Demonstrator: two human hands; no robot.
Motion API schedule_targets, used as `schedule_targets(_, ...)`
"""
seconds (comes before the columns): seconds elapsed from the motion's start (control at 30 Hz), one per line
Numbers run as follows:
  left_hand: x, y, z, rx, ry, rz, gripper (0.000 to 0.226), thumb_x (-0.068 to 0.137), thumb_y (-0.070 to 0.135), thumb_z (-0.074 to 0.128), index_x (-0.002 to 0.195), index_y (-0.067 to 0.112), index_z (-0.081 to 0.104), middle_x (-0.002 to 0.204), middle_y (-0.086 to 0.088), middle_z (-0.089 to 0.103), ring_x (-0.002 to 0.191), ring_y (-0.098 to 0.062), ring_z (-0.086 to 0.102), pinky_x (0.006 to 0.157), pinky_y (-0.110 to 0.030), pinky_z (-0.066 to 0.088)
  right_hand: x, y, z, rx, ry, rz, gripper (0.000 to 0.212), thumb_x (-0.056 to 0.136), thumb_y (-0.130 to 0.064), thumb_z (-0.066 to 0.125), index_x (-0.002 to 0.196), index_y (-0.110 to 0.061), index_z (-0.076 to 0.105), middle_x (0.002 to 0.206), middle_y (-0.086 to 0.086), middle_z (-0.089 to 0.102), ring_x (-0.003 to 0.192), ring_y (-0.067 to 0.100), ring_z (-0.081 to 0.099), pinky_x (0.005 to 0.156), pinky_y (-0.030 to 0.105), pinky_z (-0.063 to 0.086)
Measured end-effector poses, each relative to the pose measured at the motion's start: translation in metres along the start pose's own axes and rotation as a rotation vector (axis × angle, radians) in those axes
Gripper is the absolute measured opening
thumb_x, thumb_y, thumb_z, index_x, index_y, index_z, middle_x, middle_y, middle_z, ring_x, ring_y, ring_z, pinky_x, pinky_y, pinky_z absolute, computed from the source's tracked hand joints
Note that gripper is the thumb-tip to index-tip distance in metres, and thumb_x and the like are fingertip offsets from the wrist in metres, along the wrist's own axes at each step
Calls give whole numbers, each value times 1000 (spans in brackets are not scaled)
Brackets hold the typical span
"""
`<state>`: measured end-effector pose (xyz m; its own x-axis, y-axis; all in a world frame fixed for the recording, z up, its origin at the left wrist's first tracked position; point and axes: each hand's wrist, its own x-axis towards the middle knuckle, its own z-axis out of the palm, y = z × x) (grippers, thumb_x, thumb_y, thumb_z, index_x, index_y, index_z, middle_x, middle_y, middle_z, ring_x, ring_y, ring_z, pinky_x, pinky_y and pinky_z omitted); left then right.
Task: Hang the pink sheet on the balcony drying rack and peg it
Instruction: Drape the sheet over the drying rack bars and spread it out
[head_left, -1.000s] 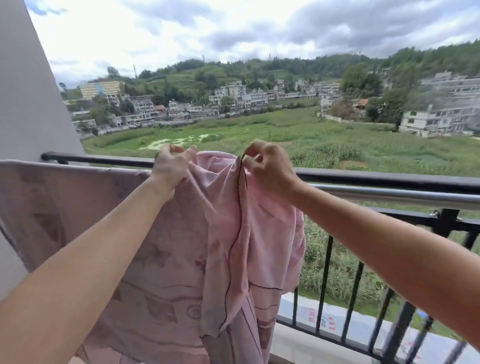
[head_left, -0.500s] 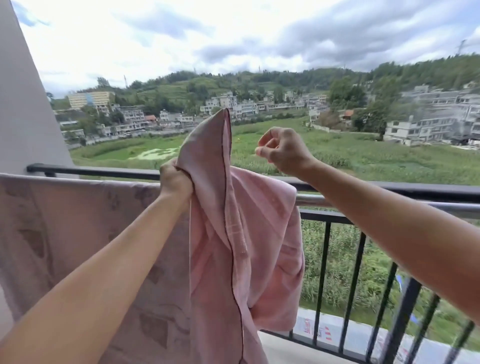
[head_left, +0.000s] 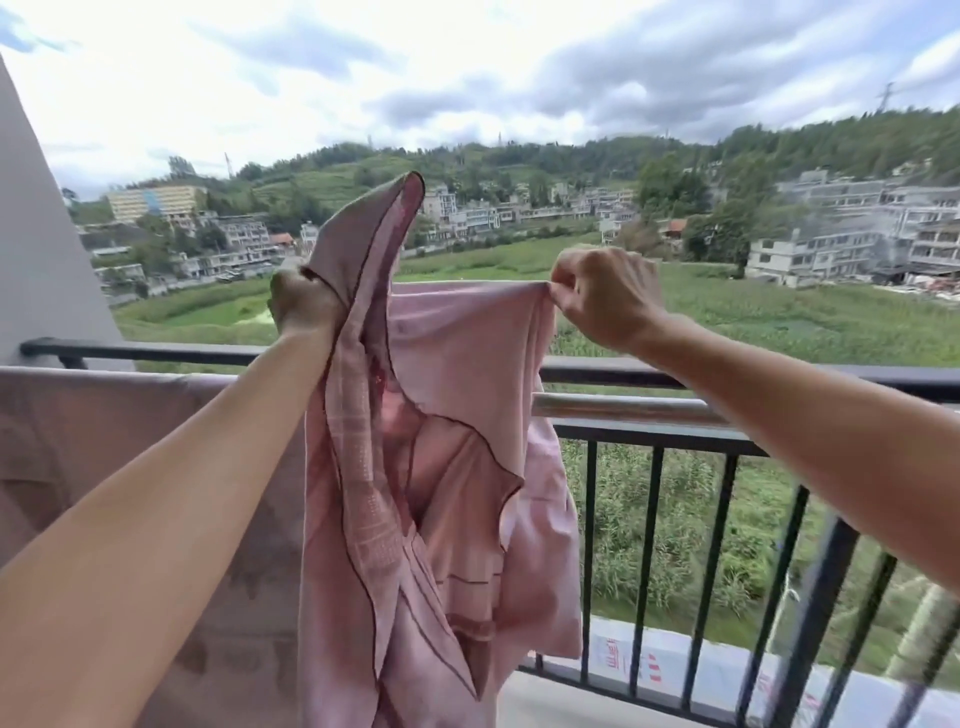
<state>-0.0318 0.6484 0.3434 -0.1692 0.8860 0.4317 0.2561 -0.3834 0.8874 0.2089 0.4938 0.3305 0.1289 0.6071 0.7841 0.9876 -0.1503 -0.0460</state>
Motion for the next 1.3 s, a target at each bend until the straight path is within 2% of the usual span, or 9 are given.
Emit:
schedule_targets(0.17,-11,-1,31,294,-5,290,38,96,41,43,96,7,61,104,-24,66,97,-43,60,69,-37,37,67,50,3,-84,33,325,11,91,-25,59,87,-18,67,81,3,65,78,25,61,70,32,46)
schedule_targets(0.37,-15,-29,56,398,-103,146,49,95,52,38,101,9,60,112,-23,64,103,-42,59,82,-42,45,23,67,45,82,-669,470,36,94,-38,59,87,-5,69,83,8,71,62,20,62,57,29,53)
schedule_targets(0.53,-17,-46,72,381,-88,72,38,99,29,36,106,-2,58,115,-29,61,106,-45,57,85,-41,43,-35,59,2,424,-857,402,52,79,-58,69,70,-7,67,59,1,61,50,15,52,47,25,40)
schedule_targets(0.77,-27,-20,78,191,-382,87,70,86,67,37,109,4,55,108,-18,61,91,-31,56,78,-40,45,26,67,-24,873,-200,588,15,94,-7,60,82,1,61,63,9,54,35,11,49,32,24,41)
schedule_targets(0.87,-48,1,57,317,-665,170,105,50,99,43,118,20,54,107,0,58,89,-25,58,78,-38,49,89,67,-21,925,20,688,25,94,4,46,77,-4,62,74,11,60,54,17,60,51,37,57)
schedule_targets(0.97,-61,3,47,477,-823,262,74,46,85,69,90,25,72,85,5,74,78,-19,68,74,-37,57,134,71,-17,784,120,638,29,86,5,48,68,-14,60,73,3,57,65,18,55,55,32,52)
schedule_targets(1.1,-29,10,18,217,-499,128,20,75,32,79,75,15,68,74,-3,68,68,-16,61,65,-32,51,144,100,-32,278,139,395,21,88,-5,56,71,-16,58,72,2,50,69,13,48,54,20,38)
schedule_targets(1.2,4,5,-1,-63,-220,-38,17,85,22,70,78,23,54,83,1,59,70,-14,55,60,-28,50,121,126,-22,229,87,369,8,91,-16,65,95,-11,69,85,4,60,77,17,57,62,23,46)
schedule_targets(1.3,24,-14,8,-356,-340,-131,27,92,9,56,72,24,44,75,3,43,64,-9,43,46,-21,48,93,139,4,336,-131,439,32,83,-31,75,100,-6,68,90,6,66,67,18,60,49,23,46)
